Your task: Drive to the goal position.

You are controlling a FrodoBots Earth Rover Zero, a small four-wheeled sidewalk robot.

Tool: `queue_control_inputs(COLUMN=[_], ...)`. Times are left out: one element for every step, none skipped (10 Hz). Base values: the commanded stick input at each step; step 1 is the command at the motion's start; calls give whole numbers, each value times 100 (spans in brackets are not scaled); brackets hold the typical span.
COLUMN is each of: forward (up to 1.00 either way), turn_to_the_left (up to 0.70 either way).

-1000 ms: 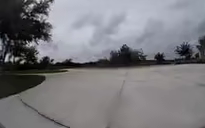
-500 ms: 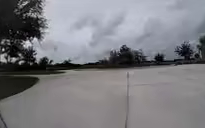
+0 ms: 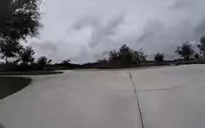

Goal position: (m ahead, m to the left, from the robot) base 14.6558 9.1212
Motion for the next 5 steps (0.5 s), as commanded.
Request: queue_control_inputs(forward=[85,85,85,85,85], turn_to_the_left=[0,0,0,0,0])
